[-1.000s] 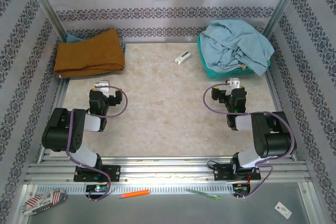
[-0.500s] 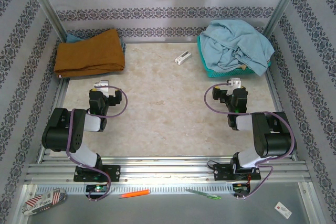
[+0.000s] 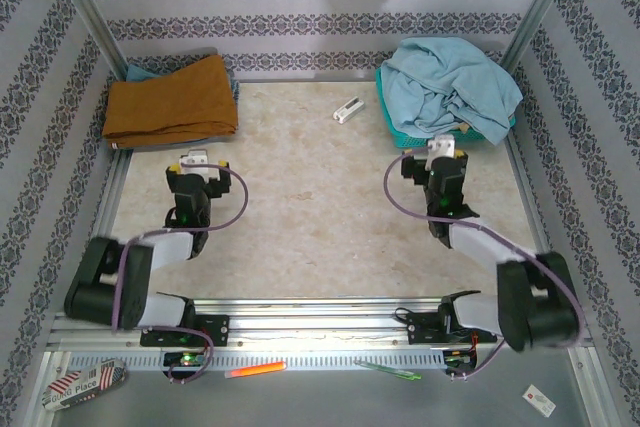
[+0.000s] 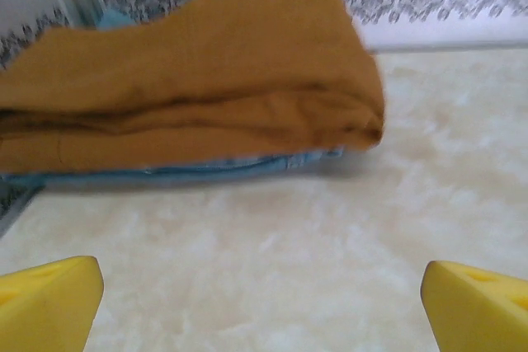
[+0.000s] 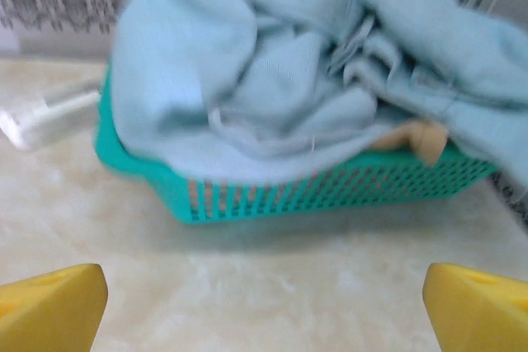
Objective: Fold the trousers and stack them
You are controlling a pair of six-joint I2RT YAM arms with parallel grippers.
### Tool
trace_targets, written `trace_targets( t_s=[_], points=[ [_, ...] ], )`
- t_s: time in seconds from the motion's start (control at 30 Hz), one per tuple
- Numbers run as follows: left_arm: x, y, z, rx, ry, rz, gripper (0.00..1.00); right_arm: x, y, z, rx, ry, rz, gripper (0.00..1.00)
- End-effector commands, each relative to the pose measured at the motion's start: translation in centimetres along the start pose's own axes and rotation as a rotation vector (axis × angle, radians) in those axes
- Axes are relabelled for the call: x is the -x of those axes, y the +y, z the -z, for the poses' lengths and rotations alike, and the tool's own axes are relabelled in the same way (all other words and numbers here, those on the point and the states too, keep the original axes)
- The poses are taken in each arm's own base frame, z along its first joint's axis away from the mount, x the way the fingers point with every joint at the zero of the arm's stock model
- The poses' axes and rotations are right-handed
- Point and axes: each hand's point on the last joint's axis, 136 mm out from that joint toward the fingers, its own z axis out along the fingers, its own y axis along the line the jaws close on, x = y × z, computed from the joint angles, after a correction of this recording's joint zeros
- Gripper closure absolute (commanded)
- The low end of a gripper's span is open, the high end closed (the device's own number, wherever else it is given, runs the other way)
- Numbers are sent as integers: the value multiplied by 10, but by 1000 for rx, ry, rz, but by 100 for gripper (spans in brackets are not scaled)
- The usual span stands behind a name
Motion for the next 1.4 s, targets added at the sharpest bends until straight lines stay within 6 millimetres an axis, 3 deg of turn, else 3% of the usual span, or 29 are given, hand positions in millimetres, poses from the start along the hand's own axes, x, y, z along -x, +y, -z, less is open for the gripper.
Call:
trace_targets(
  t_s=[0.0, 0.07, 0.1, 0.17, 0.23, 0.33, 0.5, 0.77, 0.9, 1.0, 1.2, 1.23, 1.27, 1.37],
  points=[
    [63, 22, 24, 95, 20, 126, 1, 38, -21, 35, -114, 106, -136, 2],
    [88, 36, 49, 134, 84, 350, 1, 66, -13, 53, -7, 119, -256, 2],
    [103, 31, 62, 73, 104, 415, 1, 82, -8, 60, 74, 90, -366, 2],
    [122, 11, 90, -106, 129, 444, 1, 96, -15, 72, 144, 48, -639, 2],
    [122, 16, 106, -128, 62, 626, 1, 110, -11, 75, 265, 2, -717, 4],
    [119, 12, 129, -265, -59, 770, 1, 114, -13, 67, 222, 92, -665, 10],
    [85, 4, 140, -285, 81, 753, 0, 89, -60, 26, -48, 181, -695, 7],
    [41, -58, 128, -521, 331, 751, 1, 74, -94, -68, -240, 255, -663, 5],
    [36, -75, 125, -595, 382, 756, 1, 72, -96, -118, -261, 316, -582, 4],
    [37, -78, 122, -604, 381, 757, 2, 58, -99, -147, -292, 378, -565, 4],
    [41, -79, 118, -602, 370, 752, 1, 30, -101, -189, -331, 442, -559, 5],
    [42, -79, 117, -599, 368, 750, 1, 27, -102, -195, -331, 453, -551, 7],
    [41, -78, 116, -590, 368, 748, 2, 26, -101, -202, -325, 466, -543, 17],
    [43, -74, 115, -570, 356, 749, 2, 27, -93, -217, -239, 494, -560, 68]
  ],
)
